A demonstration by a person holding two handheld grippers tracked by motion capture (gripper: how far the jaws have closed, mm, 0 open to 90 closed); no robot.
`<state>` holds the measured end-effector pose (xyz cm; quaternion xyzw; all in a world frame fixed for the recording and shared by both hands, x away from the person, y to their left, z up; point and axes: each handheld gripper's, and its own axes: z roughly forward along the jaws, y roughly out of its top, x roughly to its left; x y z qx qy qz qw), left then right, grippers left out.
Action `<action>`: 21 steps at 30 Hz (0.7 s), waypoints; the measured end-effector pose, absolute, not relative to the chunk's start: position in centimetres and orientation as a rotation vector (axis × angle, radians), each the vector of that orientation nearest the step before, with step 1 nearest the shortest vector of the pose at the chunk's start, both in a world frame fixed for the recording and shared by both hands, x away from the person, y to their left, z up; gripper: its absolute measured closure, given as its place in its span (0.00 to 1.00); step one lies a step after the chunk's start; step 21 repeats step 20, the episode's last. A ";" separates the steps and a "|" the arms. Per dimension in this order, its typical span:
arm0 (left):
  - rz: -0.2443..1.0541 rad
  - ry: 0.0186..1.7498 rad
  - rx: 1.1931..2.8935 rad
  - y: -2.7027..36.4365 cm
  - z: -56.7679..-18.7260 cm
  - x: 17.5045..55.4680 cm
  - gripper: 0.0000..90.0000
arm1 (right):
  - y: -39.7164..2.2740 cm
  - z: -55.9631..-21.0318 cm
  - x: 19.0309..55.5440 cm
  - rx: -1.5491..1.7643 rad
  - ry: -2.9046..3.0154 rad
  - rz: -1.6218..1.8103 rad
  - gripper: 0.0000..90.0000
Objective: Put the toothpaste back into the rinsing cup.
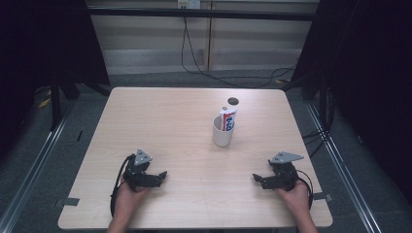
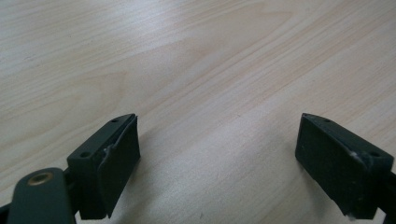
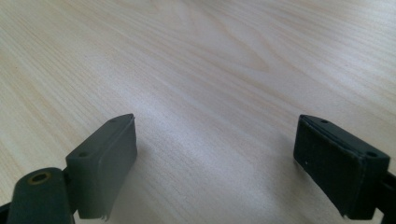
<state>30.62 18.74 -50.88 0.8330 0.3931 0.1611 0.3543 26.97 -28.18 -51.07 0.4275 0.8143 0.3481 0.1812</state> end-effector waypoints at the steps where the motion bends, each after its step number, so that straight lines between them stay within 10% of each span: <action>1: 0.417 1.016 2.152 18.7 -50.9 30.6 0.15 | -28.2 -51.1 27.0 1.206 2.301 0.983 0.14; 21: 0.417 1.018 2.150 18.7 -50.9 30.6 0.15 | -28.4 -51.2 26.9 1.207 2.313 0.992 0.13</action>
